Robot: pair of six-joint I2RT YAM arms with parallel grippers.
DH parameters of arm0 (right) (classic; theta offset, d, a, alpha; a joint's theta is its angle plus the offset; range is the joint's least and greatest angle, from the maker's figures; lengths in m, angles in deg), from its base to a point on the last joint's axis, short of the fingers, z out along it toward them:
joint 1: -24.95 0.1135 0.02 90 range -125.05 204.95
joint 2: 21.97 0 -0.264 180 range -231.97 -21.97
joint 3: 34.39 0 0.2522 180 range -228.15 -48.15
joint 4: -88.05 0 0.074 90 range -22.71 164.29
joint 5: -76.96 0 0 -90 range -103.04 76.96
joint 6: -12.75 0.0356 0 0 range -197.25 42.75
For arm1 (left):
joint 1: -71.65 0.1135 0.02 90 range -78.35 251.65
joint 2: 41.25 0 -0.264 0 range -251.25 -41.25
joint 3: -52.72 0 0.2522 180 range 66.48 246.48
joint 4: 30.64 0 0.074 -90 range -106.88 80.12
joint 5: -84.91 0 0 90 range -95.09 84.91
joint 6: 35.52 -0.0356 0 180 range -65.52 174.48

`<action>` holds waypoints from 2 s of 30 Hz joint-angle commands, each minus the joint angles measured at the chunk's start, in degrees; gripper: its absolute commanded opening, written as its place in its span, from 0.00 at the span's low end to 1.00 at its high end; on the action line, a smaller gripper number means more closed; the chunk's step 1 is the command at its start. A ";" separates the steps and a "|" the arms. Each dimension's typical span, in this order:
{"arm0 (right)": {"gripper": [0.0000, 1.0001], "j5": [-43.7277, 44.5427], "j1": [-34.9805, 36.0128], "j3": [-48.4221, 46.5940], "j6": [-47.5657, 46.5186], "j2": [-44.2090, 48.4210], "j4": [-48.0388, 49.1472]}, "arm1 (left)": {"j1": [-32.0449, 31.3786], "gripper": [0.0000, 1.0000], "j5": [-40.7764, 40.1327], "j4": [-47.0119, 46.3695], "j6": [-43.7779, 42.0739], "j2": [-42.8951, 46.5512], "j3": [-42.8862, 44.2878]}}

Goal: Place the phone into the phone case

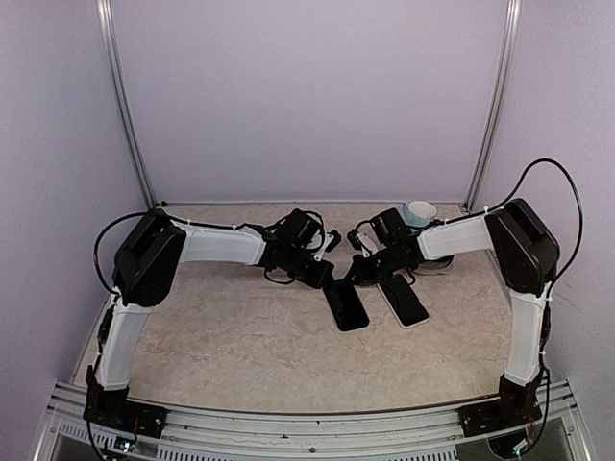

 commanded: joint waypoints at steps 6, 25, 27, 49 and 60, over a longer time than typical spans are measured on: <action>0.00 2.41 -0.35 0.66 -0.84 2.62 -6.57 | -1.63 0.00 3.86 6.45 -0.29 -3.48 -9.40; 0.00 -3.20 3.45 -10.57 -2.32 -0.72 -6.04 | 8.60 0.00 -0.20 -5.62 7.80 18.28 -19.22; 0.00 -3.57 3.81 -10.84 -2.72 -1.14 -6.02 | 8.09 0.00 -0.05 -5.54 7.81 17.47 -18.57; 0.00 -0.76 3.84 -13.40 -6.69 -4.20 -12.86 | 4.15 0.00 -0.39 -2.40 6.51 10.93 -12.31; 0.00 0.64 5.62 -17.72 -7.12 -1.40 -12.74 | 6.51 0.00 -1.42 -2.91 7.61 12.56 -14.20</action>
